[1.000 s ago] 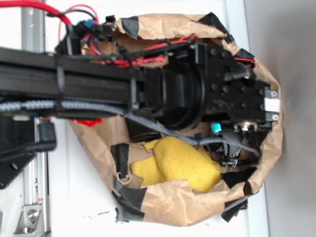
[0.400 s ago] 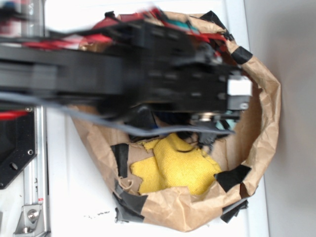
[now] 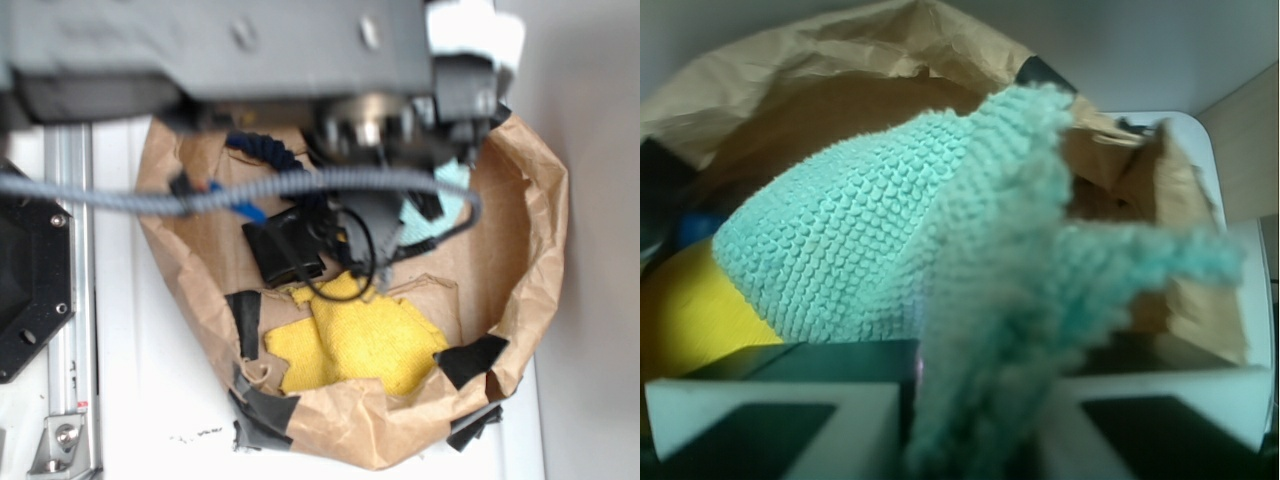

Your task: Grab the blue cloth.

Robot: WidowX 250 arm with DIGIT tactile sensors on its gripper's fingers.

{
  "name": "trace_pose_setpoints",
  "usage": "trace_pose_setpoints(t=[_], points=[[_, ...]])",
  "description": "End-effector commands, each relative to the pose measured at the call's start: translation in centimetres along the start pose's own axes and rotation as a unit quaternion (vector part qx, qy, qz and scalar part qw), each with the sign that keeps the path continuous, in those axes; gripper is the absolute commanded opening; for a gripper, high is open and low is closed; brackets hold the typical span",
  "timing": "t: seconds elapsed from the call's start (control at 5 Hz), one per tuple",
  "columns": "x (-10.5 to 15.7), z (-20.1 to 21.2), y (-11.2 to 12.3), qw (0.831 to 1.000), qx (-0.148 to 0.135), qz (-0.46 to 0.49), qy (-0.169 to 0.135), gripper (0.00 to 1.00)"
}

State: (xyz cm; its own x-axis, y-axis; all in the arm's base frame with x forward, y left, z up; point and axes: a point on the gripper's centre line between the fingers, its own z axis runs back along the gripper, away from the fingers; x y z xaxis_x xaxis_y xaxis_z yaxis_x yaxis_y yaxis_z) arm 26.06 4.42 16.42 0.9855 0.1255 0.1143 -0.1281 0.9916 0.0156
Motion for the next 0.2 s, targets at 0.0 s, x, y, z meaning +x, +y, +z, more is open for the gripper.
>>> trace_pose_setpoints(t=[0.0], points=[[0.56, 2.97, 1.02, 1.0, 0.006, 0.026, 0.008, 0.0]])
